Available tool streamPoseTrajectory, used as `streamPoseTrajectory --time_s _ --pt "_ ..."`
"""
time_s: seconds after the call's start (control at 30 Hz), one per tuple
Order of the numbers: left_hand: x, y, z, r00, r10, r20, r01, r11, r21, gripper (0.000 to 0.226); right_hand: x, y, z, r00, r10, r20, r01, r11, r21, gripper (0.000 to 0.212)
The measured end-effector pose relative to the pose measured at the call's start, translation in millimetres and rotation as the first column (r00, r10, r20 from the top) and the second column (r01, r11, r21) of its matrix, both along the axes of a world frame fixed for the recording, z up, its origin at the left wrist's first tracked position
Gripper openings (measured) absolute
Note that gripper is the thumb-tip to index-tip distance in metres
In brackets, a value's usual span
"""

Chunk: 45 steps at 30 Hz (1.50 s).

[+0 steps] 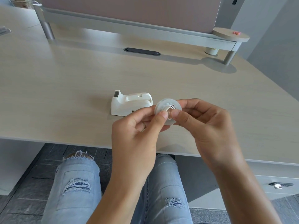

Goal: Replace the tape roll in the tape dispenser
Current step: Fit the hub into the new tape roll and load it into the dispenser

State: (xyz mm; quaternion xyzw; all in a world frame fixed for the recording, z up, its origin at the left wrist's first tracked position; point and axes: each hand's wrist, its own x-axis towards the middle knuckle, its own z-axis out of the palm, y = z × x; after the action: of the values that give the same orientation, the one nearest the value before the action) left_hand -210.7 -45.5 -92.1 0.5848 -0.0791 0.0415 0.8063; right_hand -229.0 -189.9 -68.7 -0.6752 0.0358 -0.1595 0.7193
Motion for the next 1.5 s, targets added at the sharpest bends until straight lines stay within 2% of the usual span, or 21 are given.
streamPoseTrajectory --time_s 0.4,0.63,0.8,1.1,1.5 --pt "2 3 -4 0.999 0.019 -0.028 -0.019 1.000 -0.006 0.012 2 4 -3 1.000 0.003 0.008 -0.003 0.999 -0.033 0.031" --pt "5 13 0 0.996 -0.060 -0.069 0.055 0.996 -0.077 0.014 8 2 -4 0.996 0.090 -0.014 -0.089 0.995 0.051 0.037" --pt "7 17 1 0.994 -0.071 -0.079 0.066 0.996 -0.061 0.014 10 2 -2 0.989 0.142 -0.049 -0.138 0.988 0.075 0.029" --pt "11 19 -2 0.995 -0.077 -0.063 0.074 0.997 -0.036 0.009 12 0 -6 0.986 0.158 -0.049 -0.152 0.982 0.115 0.030" --pt "17 21 -10 0.982 -0.166 -0.086 0.153 0.978 -0.144 0.017 16 -3 -11 0.980 0.197 -0.039 -0.190 0.971 0.144 0.027"
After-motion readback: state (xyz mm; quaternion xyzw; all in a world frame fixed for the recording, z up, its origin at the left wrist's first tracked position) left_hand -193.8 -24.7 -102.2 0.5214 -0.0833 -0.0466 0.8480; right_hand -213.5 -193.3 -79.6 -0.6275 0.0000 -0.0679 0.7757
